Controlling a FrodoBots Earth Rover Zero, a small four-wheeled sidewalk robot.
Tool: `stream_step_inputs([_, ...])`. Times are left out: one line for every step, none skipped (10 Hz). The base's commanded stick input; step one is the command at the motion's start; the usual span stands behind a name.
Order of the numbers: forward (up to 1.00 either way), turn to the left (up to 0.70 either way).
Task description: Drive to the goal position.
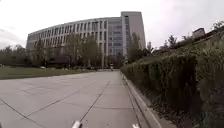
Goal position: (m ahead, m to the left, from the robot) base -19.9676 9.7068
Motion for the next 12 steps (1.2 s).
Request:
stream_step_inputs([0.07,0.0])
stream_step_inputs([0.06,0.0])
stream_step_inputs([0.06,0.0])
stream_step_inputs([0.07,0.0])
stream_step_inputs([0.07,0.0])
stream_step_inputs([0.07,0.0])
stream_step_inputs([0.06,0.0])
stream_step_inputs([0.06,0.0])
stream_step_inputs([0.07,0.0])
stream_step_inputs([0.06,0.0])
stream_step_inputs([0.06,0.0])
stream_step_inputs([0.06,0.0])
